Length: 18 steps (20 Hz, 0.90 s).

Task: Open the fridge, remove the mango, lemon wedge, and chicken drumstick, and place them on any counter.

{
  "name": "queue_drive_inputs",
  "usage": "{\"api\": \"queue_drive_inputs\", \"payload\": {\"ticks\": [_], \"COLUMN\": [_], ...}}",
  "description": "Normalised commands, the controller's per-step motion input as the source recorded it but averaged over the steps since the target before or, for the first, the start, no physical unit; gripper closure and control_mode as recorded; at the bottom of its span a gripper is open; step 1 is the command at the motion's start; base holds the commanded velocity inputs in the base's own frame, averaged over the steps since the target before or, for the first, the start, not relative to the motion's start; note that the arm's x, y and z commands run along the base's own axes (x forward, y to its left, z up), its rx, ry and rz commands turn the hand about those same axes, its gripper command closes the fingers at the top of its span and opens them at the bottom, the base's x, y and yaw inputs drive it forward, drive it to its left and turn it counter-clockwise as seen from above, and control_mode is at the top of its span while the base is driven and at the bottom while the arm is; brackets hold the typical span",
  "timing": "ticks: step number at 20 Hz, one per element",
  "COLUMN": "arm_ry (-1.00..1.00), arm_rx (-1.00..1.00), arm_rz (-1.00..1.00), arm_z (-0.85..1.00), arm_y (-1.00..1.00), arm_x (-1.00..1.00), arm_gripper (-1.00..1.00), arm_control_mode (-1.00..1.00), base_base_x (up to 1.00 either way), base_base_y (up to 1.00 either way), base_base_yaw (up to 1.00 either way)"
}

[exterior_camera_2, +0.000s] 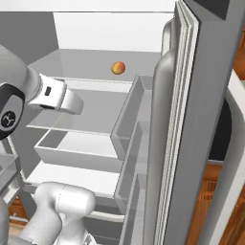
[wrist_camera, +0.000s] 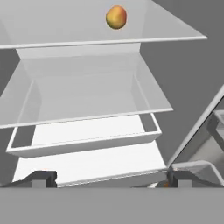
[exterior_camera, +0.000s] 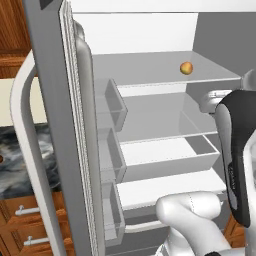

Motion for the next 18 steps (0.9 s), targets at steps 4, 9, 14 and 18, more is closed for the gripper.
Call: {"api": "queue_drive_inputs", "payload": {"ticks": [4,9,14,18], "arm_ry": [-0.29,-0.2,0.06,0.02], "arm_rx": [-0.07,-0.03,0.0,0.0], "arm_rz": [-0.1,-0.08,-0.02,0.0], "arm_z": [0.0,0.05,0.35,0.1], "arm_y": [-0.04,-0.1,-0.25,-0.28], "arm_x": [0.43,0.28,0.15,0.12], "arm_gripper": [-1.0,-1.0,-1.0,-1.0], "arm_control_mode": [-1.0,-1.0,-1.0,-1.0], "base_base_x": [0.0,0.0,0.0,0.0], "base_base_y": [0.0,0.0,0.0,0.0], "base_base_yaw": [0.0,0.0,0.0,0.0]}}
